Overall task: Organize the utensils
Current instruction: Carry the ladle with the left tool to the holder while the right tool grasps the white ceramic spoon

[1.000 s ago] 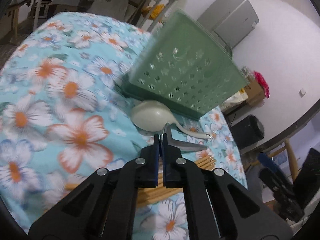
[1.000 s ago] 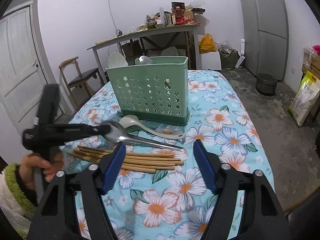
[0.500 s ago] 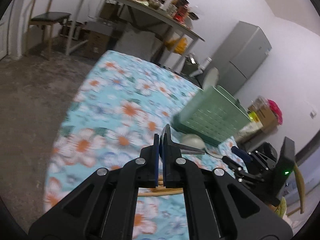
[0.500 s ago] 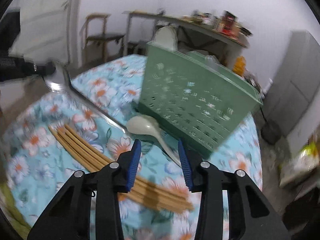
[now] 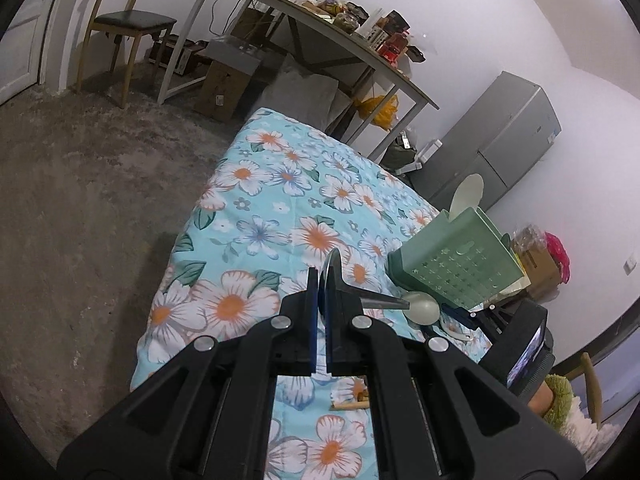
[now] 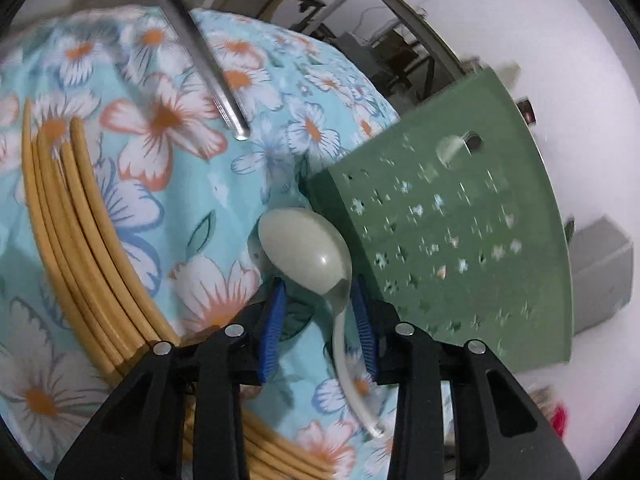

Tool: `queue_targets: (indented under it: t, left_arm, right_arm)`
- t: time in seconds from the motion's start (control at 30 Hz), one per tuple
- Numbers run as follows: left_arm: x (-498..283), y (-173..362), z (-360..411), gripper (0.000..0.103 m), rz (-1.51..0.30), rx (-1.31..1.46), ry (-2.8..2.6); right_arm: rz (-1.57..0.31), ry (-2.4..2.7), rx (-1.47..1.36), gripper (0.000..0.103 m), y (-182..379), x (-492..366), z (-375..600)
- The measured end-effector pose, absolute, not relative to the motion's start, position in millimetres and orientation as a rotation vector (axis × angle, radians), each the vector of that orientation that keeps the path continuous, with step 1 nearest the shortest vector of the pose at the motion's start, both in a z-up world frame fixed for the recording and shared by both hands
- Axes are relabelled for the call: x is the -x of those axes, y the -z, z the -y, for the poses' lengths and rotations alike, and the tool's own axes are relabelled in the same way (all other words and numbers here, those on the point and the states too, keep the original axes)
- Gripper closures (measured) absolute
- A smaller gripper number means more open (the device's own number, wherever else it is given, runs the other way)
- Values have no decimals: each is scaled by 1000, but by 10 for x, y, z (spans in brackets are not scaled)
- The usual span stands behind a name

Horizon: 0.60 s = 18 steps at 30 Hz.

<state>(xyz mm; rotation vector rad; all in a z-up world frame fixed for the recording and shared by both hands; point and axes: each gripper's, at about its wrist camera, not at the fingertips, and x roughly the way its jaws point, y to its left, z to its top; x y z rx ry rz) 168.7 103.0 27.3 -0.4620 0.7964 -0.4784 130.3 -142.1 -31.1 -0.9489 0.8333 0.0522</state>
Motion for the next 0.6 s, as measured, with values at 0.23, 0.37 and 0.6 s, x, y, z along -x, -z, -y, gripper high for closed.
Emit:
queue_targets:
  t: [0.23, 0.37, 0.6]
  left_arm:
    - [-1712, -227, -1074, 102, -798, 479, 478]
    - [-1718, -226, -1076, 102, -797, 480, 478]
    - [-1710, -245, -1096, 102, -787, 471, 473]
  right_arm:
    - [-783, -74, 1080, 73, 365, -1315, 1219]
    - [-770, -68, 1083, 74, 376, -1367, 1140]
    - [-690, -25, 985, 96, 165, -1270, 1159]
